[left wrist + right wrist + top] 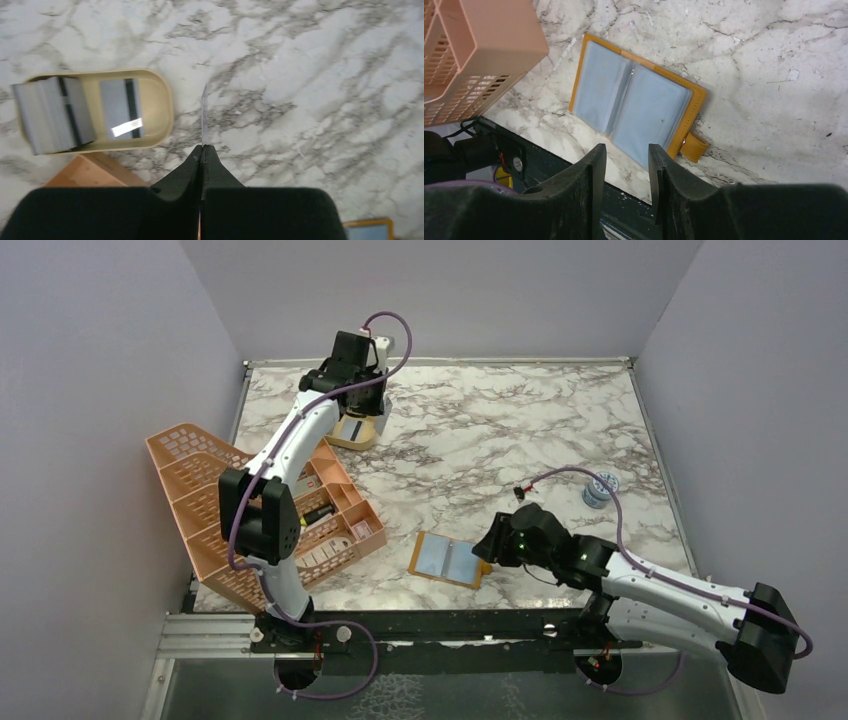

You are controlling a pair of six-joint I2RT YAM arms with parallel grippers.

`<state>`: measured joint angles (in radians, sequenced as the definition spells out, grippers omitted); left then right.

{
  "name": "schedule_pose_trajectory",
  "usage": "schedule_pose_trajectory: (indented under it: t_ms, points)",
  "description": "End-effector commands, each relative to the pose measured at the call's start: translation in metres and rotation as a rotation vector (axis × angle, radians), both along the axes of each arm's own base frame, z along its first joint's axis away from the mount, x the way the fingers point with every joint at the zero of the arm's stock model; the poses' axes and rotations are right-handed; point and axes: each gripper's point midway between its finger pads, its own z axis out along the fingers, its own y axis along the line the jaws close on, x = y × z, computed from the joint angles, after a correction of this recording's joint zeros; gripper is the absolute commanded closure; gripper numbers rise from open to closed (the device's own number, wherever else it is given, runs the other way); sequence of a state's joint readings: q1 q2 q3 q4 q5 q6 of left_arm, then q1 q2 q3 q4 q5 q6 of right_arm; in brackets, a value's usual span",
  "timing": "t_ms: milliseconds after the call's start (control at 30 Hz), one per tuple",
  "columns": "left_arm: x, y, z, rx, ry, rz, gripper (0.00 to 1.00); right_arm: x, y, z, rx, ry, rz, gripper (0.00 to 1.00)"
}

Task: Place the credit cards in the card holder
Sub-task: Pick up the credit card from the storage box, then insert the credit card into the card holder.

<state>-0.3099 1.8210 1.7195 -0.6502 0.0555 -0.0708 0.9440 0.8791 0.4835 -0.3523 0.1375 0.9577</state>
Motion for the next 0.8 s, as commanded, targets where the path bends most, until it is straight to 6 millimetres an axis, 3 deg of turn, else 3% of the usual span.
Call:
schedule_pose_trajectory:
  t_ms: [0,167,300,567,767]
  points:
    - [-0.048,-0.059,0.012,-0.332,0.128,-0.183,1.0,0.001,-0.003,-0.012,-0.031,0.059,-0.068,0.64]
    - [-0.09,-0.084,0.015,-0.5,0.179,-0.255,1.0,0.003,-0.002,-0.025,-0.079,0.091,-0.079,0.65]
    - [-0.127,-0.098,-0.001,-0.558,0.266,-0.28,1.0,0.007,-0.008,-0.036,-0.141,0.088,-0.094,0.66]
    - [-0.19,-0.117,-0.025,-0.631,0.379,-0.277,1.0,0.011,-0.009,-0.043,-0.164,0.075,-0.094,0.69]
    - [-0.223,-0.121,-0.036,-0.669,0.419,-0.254,1.0,0.01,-0.004,-0.05,-0.174,0.083,-0.068,0.7]
